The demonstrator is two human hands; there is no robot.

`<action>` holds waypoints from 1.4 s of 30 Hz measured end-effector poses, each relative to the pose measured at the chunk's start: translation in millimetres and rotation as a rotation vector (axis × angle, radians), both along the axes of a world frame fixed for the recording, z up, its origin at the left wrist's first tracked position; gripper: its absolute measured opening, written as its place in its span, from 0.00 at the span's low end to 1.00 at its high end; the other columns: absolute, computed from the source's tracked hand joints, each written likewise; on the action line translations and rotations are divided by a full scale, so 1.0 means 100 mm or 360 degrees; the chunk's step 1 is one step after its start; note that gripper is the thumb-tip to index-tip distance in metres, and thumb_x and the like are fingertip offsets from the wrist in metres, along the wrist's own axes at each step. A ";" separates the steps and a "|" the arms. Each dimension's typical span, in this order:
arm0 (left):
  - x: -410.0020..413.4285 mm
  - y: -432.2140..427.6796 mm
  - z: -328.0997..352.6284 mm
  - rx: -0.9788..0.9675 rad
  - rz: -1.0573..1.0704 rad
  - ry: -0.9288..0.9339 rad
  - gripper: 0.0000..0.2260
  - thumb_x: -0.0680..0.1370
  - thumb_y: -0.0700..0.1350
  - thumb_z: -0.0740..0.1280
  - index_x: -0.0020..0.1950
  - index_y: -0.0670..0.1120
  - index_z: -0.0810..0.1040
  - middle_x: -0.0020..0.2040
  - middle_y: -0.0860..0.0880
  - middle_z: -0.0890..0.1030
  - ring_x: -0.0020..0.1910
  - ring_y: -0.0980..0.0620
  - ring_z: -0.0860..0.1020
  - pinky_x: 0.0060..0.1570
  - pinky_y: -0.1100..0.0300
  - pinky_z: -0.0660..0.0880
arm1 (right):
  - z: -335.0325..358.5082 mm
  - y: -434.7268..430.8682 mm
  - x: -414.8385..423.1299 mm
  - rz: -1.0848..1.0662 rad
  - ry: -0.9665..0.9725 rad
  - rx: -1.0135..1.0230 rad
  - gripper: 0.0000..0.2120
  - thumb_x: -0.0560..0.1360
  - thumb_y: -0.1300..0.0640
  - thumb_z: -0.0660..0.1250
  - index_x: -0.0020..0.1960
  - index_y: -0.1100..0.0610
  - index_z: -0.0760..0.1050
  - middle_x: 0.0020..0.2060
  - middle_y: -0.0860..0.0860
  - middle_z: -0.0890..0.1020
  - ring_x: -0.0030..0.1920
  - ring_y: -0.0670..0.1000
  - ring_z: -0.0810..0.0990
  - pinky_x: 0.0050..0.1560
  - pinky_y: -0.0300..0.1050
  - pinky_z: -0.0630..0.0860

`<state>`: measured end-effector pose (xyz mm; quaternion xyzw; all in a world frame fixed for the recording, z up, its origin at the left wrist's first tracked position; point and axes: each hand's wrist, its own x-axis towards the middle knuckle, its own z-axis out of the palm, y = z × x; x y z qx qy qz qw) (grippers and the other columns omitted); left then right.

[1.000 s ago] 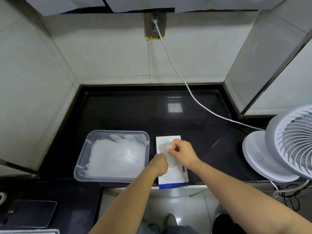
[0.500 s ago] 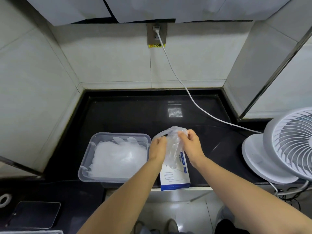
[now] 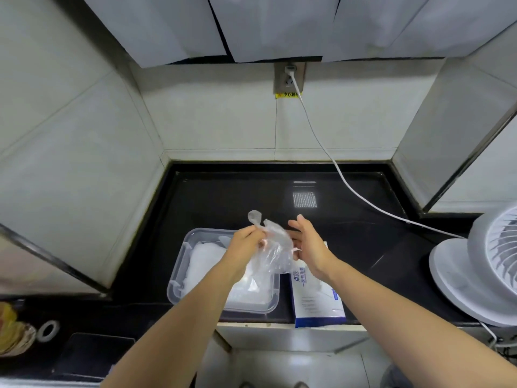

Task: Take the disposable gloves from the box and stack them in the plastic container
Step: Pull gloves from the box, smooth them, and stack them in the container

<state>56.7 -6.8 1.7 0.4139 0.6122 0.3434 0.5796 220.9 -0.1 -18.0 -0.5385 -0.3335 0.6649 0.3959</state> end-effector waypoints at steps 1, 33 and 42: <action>-0.07 0.00 0.00 -0.0030 0.0004 0.0002 0.07 0.77 0.42 0.62 0.46 0.46 0.80 0.46 0.46 0.78 0.48 0.49 0.76 0.52 0.56 0.72 | 0.01 0.01 -0.04 0.0079 -0.0043 0.0011 0.21 0.83 0.42 0.53 0.66 0.55 0.71 0.48 0.50 0.82 0.40 0.48 0.74 0.37 0.40 0.68; -1.10 -0.11 -0.54 -0.0011 0.0254 0.0774 0.13 0.83 0.47 0.60 0.40 0.46 0.74 0.34 0.48 0.74 0.32 0.55 0.73 0.30 0.67 0.68 | -0.33 0.14 -0.94 0.0269 -0.1341 0.0341 0.05 0.80 0.61 0.64 0.45 0.60 0.73 0.40 0.52 0.77 0.43 0.52 0.76 0.42 0.38 0.68; -0.88 -0.07 -0.69 0.0041 0.0252 0.0625 0.13 0.81 0.59 0.60 0.50 0.51 0.77 0.42 0.49 0.78 0.41 0.53 0.75 0.40 0.57 0.72 | -0.17 0.12 -1.05 0.0316 -0.1150 0.0767 0.06 0.77 0.62 0.67 0.48 0.52 0.76 0.42 0.47 0.81 0.40 0.42 0.78 0.44 0.33 0.75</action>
